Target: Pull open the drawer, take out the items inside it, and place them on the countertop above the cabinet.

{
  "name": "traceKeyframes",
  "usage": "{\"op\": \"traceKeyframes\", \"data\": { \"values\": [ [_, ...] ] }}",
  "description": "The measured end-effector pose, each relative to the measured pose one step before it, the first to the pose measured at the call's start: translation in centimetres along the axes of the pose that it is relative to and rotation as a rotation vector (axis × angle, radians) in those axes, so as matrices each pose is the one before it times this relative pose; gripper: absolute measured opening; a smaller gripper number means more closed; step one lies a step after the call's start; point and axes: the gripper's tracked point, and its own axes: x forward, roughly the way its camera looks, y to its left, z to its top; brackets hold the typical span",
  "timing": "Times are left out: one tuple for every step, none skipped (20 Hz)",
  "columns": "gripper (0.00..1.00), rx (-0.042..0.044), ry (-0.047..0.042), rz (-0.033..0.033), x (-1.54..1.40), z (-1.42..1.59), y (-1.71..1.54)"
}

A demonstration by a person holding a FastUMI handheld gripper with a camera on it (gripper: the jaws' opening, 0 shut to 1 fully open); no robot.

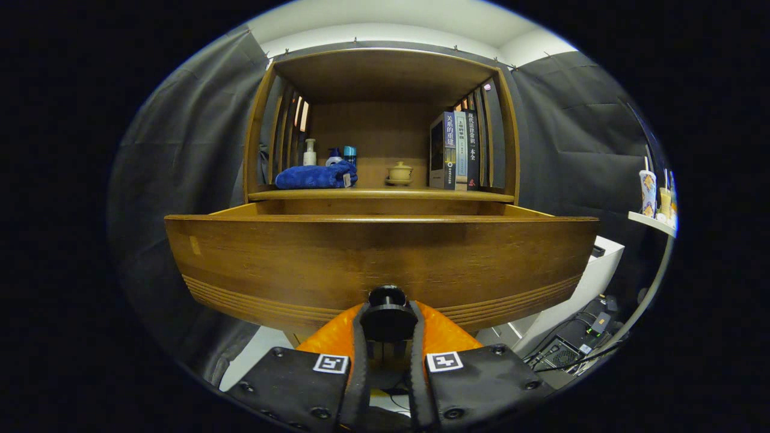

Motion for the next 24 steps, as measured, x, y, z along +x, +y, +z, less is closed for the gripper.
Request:
{"op": "traceKeyframes", "data": {
  "values": [
    [0.34, -0.00545, 0.01249, 0.00090, -0.397, -0.277, -0.040],
    [0.34, -0.00131, 0.00940, -0.00181, -0.639, -0.255, -0.056],
    [0.34, 0.00754, 0.00329, -0.00142, -0.401, -0.178, 0.025],
    [0.34, 0.00260, -0.00257, 0.00017, -0.361, 0.036, 0.014],
    [0.34, -0.00391, 0.00047, 0.00065, -0.014, -0.043, 0.094],
    [0.34, -0.01423, 0.00441, 0.00080, -0.074, -0.219, 0.022],
    [0.34, -0.00901, 0.00237, -0.00051, -0.045, -0.221, -0.024],
    [0.34, 0.00249, 0.00721, -0.00065, 0.029, -0.374, -0.061],
    [0.34, 0.00297, 0.00973, 0.00094, 0.054, -0.539, -0.023],
    [0.34, -0.00521, 0.01588, 0.00345, -0.105, -0.675, 0.061],
    [0.34, 0.00320, -0.04433, -0.00480, -0.027, 0.771, -0.027],
    [0.34, 0.00329, 0.03482, 0.00484, 0.219, -0.591, 0.053],
    [0.34, 0.00312, -0.02060, 0.00181, -0.099, 0.393, 0.081],
    [0.34, -0.00594, 0.00761, 0.00421, -0.059, -0.342, 0.155],
    [0.36, -0.00822, -0.00591, 0.00825, -0.410, 0.014, -0.114],
    [0.37, -0.00239, -0.00528, 0.00505, -0.140, -0.440, 0.284],
    [0.38, 0.00301, -0.00761, 0.00421, -0.068, -0.121, 0.129],
    [0.41, 0.00387, -0.00975, 0.00098, 0.010, 0.113, 0.002],
    [0.44, 0.00084, -0.00009, 0.00391, 0.029, -0.159, -0.005],
    [0.47, -0.00281, -0.02477, 0.00517, -0.034, 0.555, 0.013],
    [0.50, -0.00556, -0.02086, -0.00364, 0.018, 0.256, -0.167],
    [0.55, -0.00544, -0.00455, 0.00064, -0.077, 0.550, -0.186],
    [0.59, 0.00378, 0.00452, 0.01336, 0.152, -0.051, 0.354],
    [0.64, 0.00209, 0.00279, 0.00616, -0.544, 0.285, 0.243]
  ]
}}
